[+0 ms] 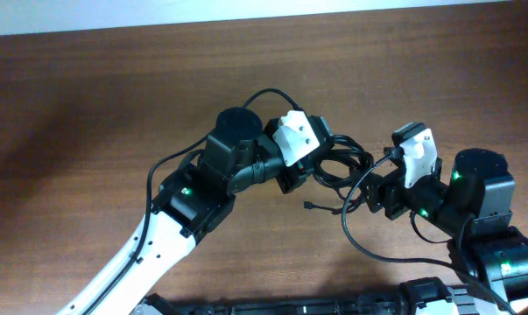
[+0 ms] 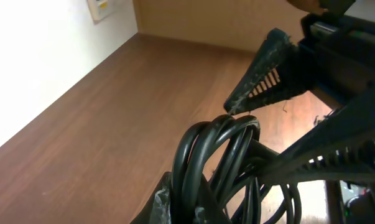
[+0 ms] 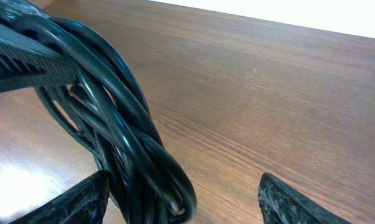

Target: Untangle cables

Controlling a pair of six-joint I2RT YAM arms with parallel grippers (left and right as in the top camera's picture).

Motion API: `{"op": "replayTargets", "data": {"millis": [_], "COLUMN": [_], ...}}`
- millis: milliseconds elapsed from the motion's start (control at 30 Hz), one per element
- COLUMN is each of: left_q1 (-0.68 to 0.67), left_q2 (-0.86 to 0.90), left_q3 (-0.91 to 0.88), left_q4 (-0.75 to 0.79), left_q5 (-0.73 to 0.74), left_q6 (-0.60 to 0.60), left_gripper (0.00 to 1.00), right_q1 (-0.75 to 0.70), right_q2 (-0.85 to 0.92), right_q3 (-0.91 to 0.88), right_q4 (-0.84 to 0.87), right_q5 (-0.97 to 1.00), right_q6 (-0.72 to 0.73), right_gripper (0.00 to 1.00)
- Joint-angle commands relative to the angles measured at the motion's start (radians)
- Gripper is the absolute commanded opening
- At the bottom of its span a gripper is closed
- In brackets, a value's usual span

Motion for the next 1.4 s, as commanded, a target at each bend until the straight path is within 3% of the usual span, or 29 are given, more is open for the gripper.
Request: {"op": "replayTargets", "data": {"millis": [0,133,200,267,667,700,767,800,900,1067,1167,1267,1333,1367], "left_q1": [0.006,0.006,0.006,0.006,0.006,0.006,0.006,0.006,0.006,0.006,0.006,0.006,0.006,0.006], "left_q2": [-0.024,-0.024,-0.024,-0.024,-0.024,-0.024,-0.024,-0.024,-0.024,-0.024,-0.024,-0.024,-0.024,-0.024], "left_q3": [0.021,0.021,0.021,0.021,0.021,0.021,0.021,0.021,0.021,0.021,0.021,0.021,0.021,0.021], "left_q4": [0.000,-0.010,-0.010,-0.010,-0.009,-0.009,-0.010,-0.010,-0.022,-0.045,-0.042,-0.031,-0.022,-0.022], "left_q5": [0.054,0.085,0.099,0.099,0.098,0.098,0.098,0.099,0.099,0.107,0.116,0.145,0.143,0.143], "left_q6": [0.016,0.016,0.016,0.016,0.015,0.015,0.015,0.015,0.015,0.015,0.015,0.015,0.015,0.015], "left_gripper": [0.00,0.00,0.00,0.00,0.00,0.00,0.00,0.00,0.00,0.00,0.00,0.00,0.00,0.05], "right_q1": [-0.006,-0.006,-0.006,-0.006,-0.006,-0.006,-0.006,-0.006,-0.006,-0.006,-0.006,-0.006,-0.006,-0.006], "right_q2": [-0.004,-0.004,-0.004,-0.004,-0.004,-0.004,-0.004,-0.004,-0.004,-0.004,-0.004,-0.004,-0.004,-0.004], "right_q3": [0.019,0.019,0.019,0.019,0.019,0.019,0.019,0.019,0.019,0.019,0.019,0.019,0.019,0.019], "right_q4": [0.005,0.007,0.010,0.012,0.041,0.042,0.043,0.049,0.076,0.085,0.082,0.083,0.082,0.082], "right_q5": [-0.031,-0.031,-0.031,-0.031,-0.092,-0.092,-0.091,-0.091,-0.091,-0.091,-0.095,-0.114,-0.114,-0.114], "right_q6": [-0.028,-0.039,-0.039,-0.039,-0.039,-0.039,-0.039,-0.039,-0.039,-0.039,-0.039,-0.039,-0.039,-0.039], "right_gripper": [0.72,0.55,0.18,0.04,0.04,0.09,0.35,0.42,0.49,0.45,0.29,0.19,0.06,0.04]}}
